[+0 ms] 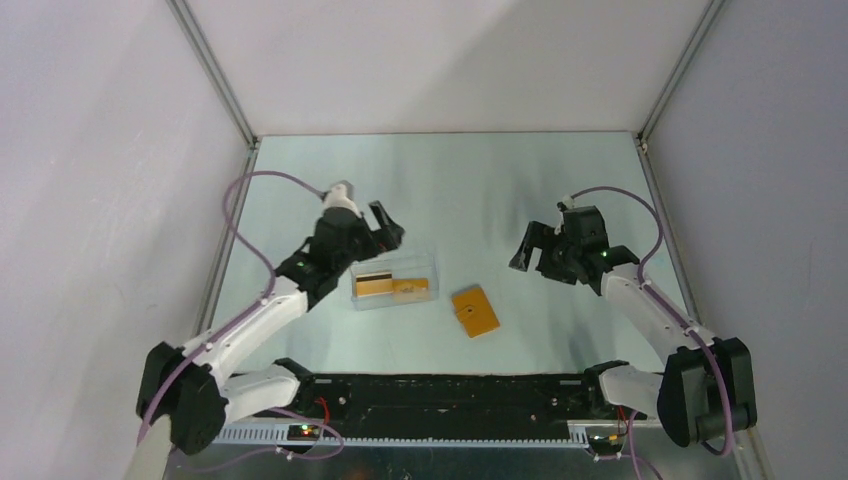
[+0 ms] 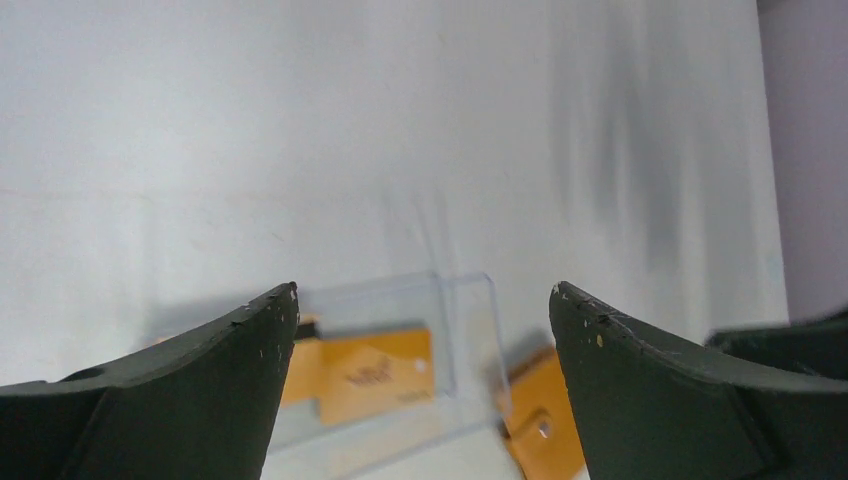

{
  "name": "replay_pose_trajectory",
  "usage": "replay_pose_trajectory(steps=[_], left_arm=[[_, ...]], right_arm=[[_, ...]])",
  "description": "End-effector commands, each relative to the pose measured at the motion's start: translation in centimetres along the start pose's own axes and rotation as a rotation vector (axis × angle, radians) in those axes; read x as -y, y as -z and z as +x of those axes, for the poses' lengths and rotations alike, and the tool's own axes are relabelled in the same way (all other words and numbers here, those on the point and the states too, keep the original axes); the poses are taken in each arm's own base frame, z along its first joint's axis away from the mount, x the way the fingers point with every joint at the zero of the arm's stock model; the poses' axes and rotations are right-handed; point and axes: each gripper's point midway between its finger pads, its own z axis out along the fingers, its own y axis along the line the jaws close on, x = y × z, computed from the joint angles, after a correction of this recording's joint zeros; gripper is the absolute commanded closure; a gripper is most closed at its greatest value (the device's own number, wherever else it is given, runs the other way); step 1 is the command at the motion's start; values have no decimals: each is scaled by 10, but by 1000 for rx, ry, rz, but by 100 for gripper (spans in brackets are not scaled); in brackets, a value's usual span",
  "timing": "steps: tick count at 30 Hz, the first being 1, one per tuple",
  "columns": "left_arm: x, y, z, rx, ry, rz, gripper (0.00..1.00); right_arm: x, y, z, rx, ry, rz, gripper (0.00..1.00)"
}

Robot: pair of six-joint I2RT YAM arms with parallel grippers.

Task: Put the credit cards into the card holder
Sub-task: Reset both arms

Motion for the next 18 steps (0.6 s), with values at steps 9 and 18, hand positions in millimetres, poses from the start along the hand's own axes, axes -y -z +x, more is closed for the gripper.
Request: replay_pose_trajectory(steps=[9, 18], left_arm=[[-132, 27, -142, 432, -127, -342, 0], [-213, 41, -139, 570, -129, -595, 0]], right_arm=[[61, 62, -113, 719, 170, 330, 1], [124, 62, -96, 929, 180, 444, 1]])
